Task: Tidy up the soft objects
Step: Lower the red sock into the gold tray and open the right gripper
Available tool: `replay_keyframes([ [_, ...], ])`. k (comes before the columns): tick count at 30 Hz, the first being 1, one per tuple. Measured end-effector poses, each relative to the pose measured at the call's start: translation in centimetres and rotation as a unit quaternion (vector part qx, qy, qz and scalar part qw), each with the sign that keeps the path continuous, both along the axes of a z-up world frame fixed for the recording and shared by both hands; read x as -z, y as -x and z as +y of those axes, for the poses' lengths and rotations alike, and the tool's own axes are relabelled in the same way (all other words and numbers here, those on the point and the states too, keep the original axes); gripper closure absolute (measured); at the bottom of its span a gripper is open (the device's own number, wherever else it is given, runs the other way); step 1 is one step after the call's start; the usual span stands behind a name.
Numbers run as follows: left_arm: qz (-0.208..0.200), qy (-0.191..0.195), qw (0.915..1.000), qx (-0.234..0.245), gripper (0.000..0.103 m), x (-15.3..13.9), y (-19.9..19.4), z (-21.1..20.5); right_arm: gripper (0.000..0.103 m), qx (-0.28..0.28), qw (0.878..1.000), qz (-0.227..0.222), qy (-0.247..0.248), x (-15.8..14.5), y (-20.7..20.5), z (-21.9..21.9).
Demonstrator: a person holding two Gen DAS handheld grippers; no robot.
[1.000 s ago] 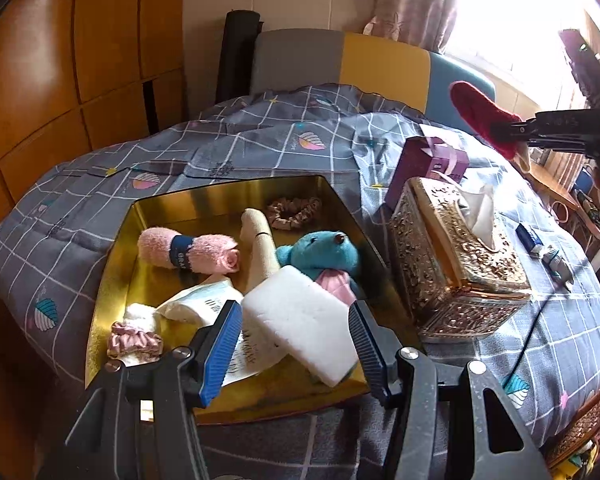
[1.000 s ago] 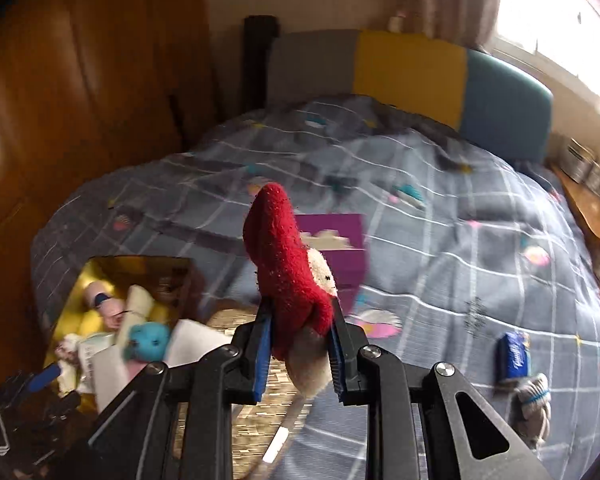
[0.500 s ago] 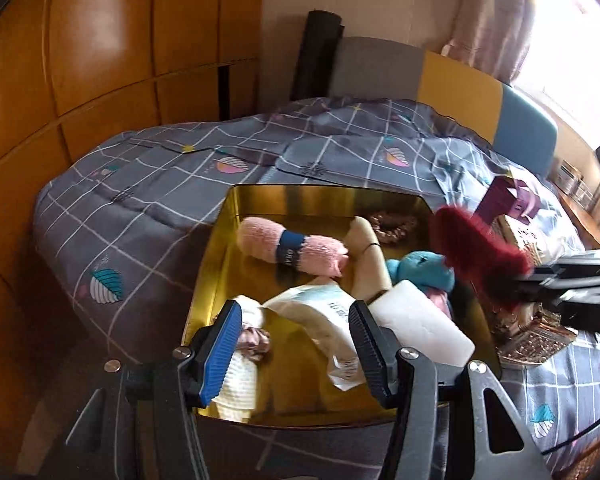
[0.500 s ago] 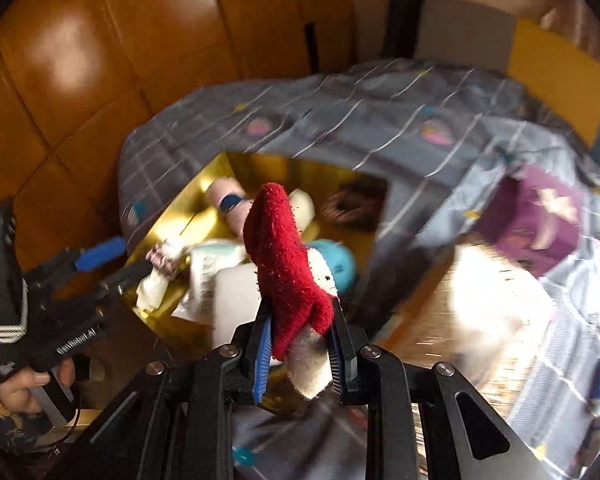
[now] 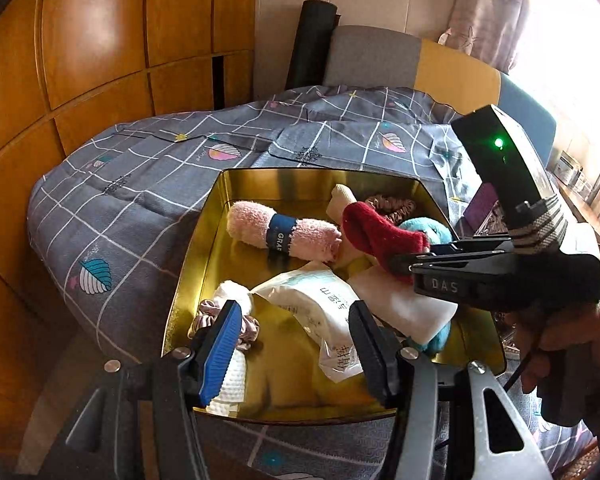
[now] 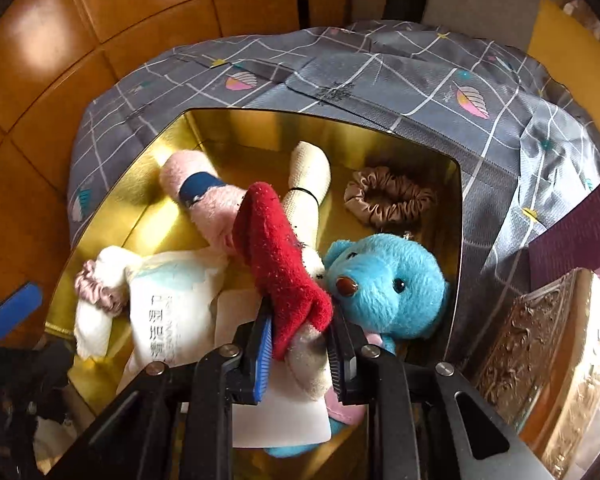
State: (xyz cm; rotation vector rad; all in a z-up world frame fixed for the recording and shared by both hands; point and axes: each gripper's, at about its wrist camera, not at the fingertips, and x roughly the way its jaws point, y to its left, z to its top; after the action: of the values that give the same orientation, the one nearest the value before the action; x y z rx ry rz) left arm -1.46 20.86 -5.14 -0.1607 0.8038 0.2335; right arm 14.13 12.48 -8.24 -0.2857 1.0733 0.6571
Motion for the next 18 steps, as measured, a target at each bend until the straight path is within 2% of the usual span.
replay_keyframes([
  [5, -0.002, 0.000, 1.0000, 0.000, 0.047, -0.1, 0.0, 0.0, 0.078, -0.002, 1.000, -0.008, -0.006, -0.4, 0.7, -0.7],
  [9, -0.003, 0.000, 1.0000, -0.002, 0.047, -0.2, 0.1, 0.0, 0.069, 0.007, 1.000, -0.012, -0.022, -0.8, 0.9, -1.4],
  [12, -0.005, -0.002, 1.0000, 0.001, 0.047, -0.4, 0.1, -0.1, 0.067, 0.013, 0.999, -0.024, -0.025, -1.2, 1.3, -1.7],
  [15, -0.008, -0.003, 1.0000, 0.002, 0.047, -0.5, 0.2, -0.2, 0.052, 0.024, 0.999, -0.036, -0.029, -1.8, 1.8, -2.3],
  [18, -0.010, -0.005, 0.9999, 0.004, 0.047, -0.7, 0.2, -0.4, 0.049, 0.032, 0.998, -0.048, -0.040, -2.8, 2.2, -3.2],
])
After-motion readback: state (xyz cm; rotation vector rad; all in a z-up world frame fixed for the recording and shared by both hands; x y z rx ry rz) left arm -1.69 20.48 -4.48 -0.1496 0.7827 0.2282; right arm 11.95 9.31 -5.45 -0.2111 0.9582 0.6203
